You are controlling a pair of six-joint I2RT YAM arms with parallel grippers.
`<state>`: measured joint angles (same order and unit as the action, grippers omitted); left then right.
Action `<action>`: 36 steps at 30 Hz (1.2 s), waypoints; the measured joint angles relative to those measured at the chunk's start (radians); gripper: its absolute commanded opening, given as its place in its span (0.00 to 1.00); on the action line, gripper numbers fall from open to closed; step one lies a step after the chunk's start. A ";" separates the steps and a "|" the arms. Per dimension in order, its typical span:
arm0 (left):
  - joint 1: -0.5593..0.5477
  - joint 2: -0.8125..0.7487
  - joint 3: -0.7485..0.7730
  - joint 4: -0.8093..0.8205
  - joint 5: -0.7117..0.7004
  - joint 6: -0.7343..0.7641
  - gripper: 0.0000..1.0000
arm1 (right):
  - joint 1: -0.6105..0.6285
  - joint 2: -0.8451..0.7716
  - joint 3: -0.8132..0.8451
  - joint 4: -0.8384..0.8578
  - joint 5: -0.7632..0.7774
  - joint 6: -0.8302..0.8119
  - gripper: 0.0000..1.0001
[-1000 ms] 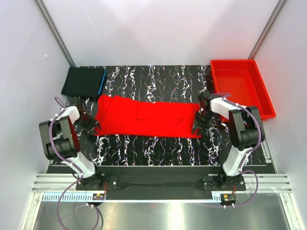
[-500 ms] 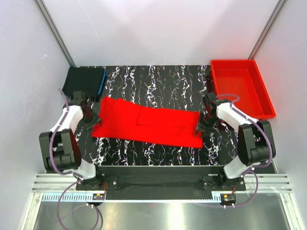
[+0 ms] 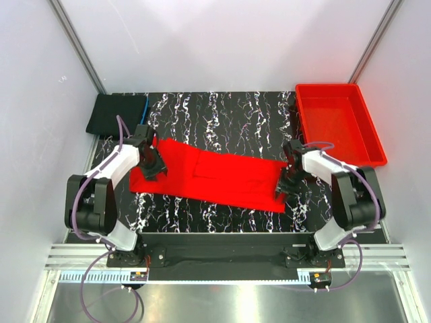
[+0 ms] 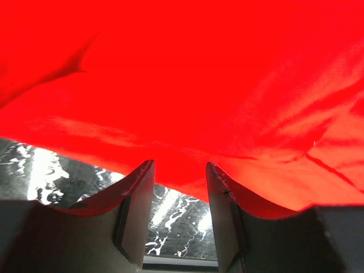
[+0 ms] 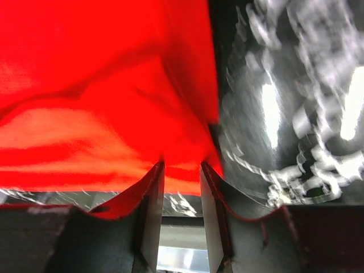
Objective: Fold and stack the t-shirts
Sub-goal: Fold the tshirt
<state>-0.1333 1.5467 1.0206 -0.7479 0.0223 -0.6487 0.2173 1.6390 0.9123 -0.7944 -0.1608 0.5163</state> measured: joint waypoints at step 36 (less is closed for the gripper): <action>-0.014 0.474 0.470 -0.541 -0.167 -0.735 0.94 | 0.397 0.203 0.409 0.059 0.004 -0.600 1.00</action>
<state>-0.1474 2.0209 1.4906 -1.2888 -0.1452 -1.3842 0.6140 1.8423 1.3216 -0.7357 -0.1570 -0.0834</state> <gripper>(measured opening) 0.934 0.988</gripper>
